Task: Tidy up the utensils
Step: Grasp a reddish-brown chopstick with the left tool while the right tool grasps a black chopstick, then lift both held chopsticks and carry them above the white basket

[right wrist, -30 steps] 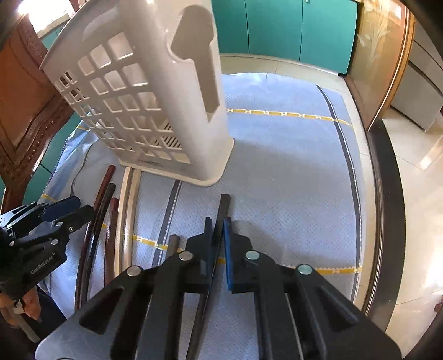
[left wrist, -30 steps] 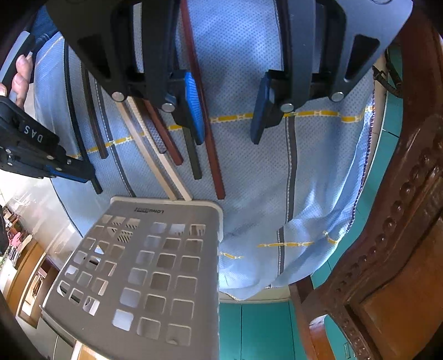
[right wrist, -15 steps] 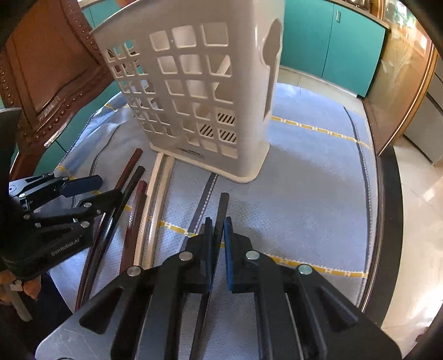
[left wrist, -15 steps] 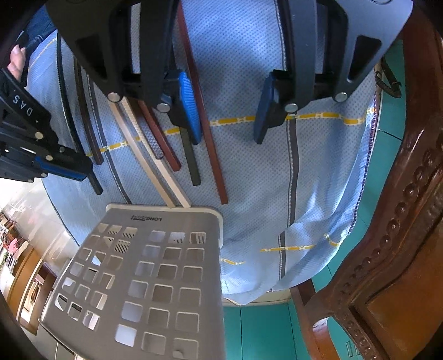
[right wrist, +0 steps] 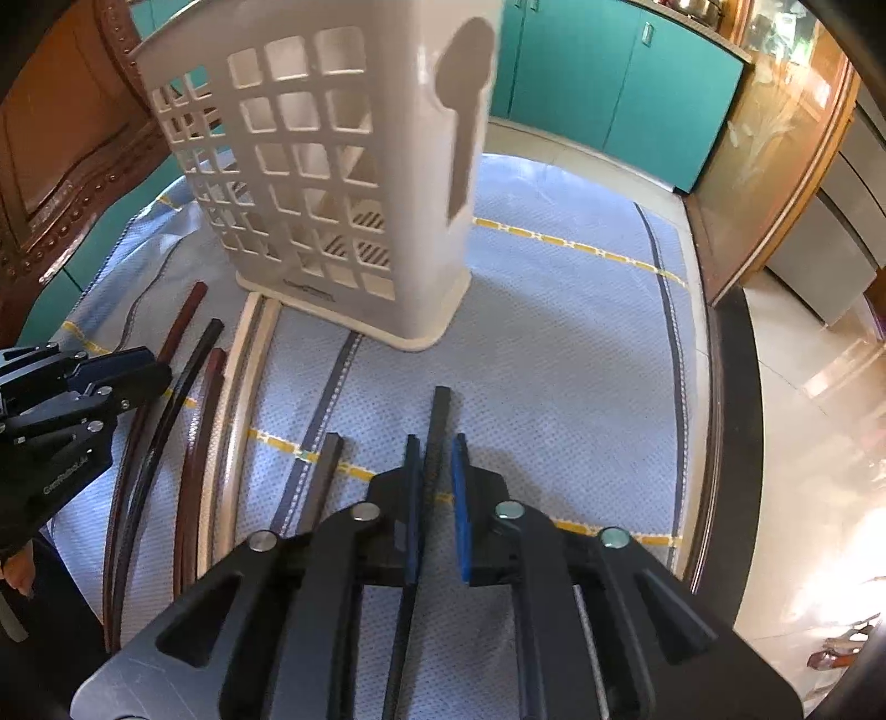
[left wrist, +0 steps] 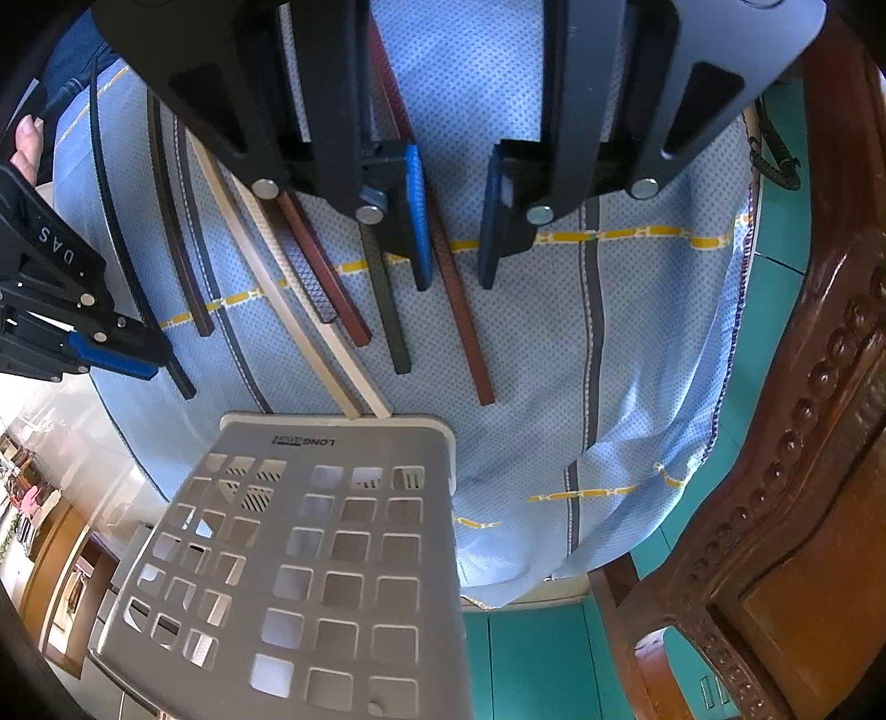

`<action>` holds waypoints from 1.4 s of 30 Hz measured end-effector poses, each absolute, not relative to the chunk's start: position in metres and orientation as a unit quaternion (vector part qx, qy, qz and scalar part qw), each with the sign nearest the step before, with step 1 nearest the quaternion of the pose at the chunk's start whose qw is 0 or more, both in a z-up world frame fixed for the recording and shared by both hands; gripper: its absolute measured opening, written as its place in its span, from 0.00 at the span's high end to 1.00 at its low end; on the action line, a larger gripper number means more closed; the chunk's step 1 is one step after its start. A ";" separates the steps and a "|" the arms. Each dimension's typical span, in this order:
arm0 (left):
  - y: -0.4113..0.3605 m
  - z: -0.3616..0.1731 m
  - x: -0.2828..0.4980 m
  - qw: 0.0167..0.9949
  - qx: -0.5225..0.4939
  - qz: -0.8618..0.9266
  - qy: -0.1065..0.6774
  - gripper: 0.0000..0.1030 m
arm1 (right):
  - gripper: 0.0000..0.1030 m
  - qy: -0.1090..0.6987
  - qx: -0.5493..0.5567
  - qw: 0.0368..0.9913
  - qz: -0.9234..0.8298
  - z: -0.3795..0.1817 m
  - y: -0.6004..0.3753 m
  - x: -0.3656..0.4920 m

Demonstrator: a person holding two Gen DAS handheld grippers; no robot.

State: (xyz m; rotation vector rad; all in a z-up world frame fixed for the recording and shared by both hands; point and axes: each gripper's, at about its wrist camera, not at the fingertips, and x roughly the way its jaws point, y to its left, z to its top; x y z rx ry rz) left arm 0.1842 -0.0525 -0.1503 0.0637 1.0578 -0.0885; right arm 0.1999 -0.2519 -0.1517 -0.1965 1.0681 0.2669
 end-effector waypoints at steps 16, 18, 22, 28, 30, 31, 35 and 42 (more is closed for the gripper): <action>-0.055 -0.150 0.184 0.858 0.035 -0.055 0.509 0.89 | 0.93 0.514 -0.077 0.834 0.184 -0.155 -0.243 0.192; -0.052 -0.150 0.180 0.855 0.025 -0.061 0.514 0.89 | 0.93 0.511 -0.077 0.835 0.191 -0.152 -0.242 0.190; -0.042 -0.148 0.173 0.854 0.002 -0.064 0.517 0.90 | 0.92 0.516 -0.071 0.834 0.183 -0.147 -0.249 0.191; -0.040 -0.151 0.182 0.855 0.007 -0.054 0.516 0.88 | 0.72 0.529 -0.067 0.829 0.169 -0.149 -0.262 0.189; -0.041 -0.151 0.186 0.855 0.010 -0.050 0.516 0.86 | 0.71 0.529 -0.070 0.829 0.170 -0.150 -0.262 0.187; -0.042 -0.150 0.187 0.855 0.011 -0.048 0.516 0.85 | 0.71 0.530 -0.071 0.827 0.173 -0.150 -0.261 0.185; -0.043 -0.149 0.194 0.856 0.007 -0.042 0.516 0.84 | 0.71 0.524 -0.106 0.829 0.166 -0.152 -0.252 0.178; -0.038 -0.146 0.207 0.862 -0.014 -0.039 0.506 0.93 | 0.94 0.516 -0.085 0.830 0.196 -0.146 -0.251 0.179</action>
